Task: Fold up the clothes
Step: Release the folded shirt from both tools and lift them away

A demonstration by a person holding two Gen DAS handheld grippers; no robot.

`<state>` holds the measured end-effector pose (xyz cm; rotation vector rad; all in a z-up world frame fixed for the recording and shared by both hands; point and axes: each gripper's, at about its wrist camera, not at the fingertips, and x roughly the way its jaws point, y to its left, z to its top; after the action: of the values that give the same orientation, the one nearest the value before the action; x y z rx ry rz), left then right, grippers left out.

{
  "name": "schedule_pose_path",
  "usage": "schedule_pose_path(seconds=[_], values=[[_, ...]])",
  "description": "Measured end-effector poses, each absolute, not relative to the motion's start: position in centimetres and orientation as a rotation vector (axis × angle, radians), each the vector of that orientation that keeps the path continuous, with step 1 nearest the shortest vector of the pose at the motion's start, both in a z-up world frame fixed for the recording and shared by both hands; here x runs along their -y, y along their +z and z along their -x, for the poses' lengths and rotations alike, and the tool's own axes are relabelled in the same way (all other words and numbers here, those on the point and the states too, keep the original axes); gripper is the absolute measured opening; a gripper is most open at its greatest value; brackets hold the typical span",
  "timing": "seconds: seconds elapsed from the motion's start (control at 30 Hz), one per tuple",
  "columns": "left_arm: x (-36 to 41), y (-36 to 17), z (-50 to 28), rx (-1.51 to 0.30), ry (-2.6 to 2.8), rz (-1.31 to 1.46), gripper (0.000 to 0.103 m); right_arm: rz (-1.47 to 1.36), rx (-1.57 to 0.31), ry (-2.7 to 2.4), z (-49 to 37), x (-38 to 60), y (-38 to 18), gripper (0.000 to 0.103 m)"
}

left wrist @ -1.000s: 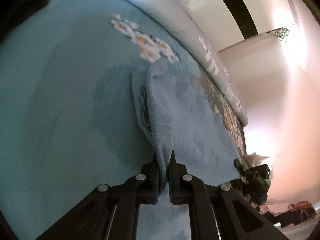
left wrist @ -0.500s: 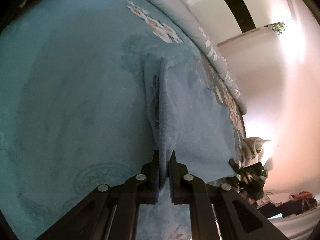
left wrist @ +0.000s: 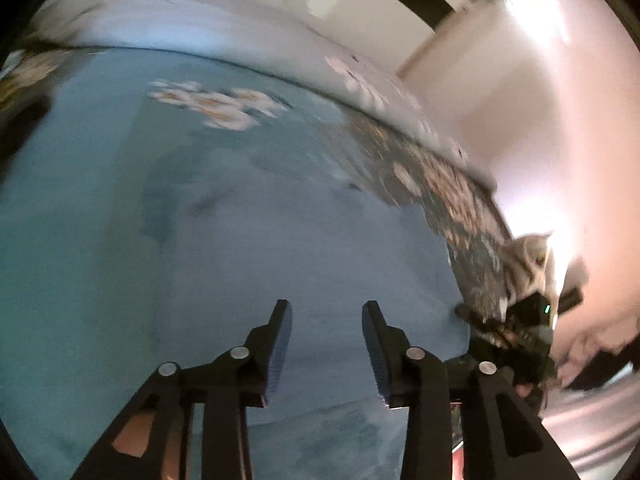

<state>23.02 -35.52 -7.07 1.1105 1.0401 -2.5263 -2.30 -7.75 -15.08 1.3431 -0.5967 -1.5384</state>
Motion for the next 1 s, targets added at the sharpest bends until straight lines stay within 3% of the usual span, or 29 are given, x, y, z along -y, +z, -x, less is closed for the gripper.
schedule_pose_path(seconds=[0.27,0.43,0.53,0.63,0.8,1.0], values=[[30.5,-10.3,-17.7,-0.899,-2.550,-1.308,0.040,-1.337,0.619,-1.530,2.8,8.5,-15.1,0.041],[30.9,-11.6,-18.2,-0.993,-2.530,-1.281,0.040,-1.344,0.631,-1.539,2.5,8.9,-14.9,0.041],[31.5,-11.1,-19.8,-1.023,-2.522,-1.228,0.040,-1.367,0.621,-1.548,2.6,9.3,-14.9,0.023],[32.2,-10.1,-22.0,-1.033,-2.513,-1.160,0.040,-1.386,0.633,-1.551,2.7,9.5,-14.7,0.017],[33.6,-8.3,-25.6,-1.031,-2.487,-1.044,0.040,-1.322,0.485,-1.636,1.8,11.1,-10.3,0.015],[37.6,-6.2,-32.2,-1.058,-2.408,-0.856,0.041,-1.276,0.182,-1.748,-0.8,16.5,-4.1,0.015]])
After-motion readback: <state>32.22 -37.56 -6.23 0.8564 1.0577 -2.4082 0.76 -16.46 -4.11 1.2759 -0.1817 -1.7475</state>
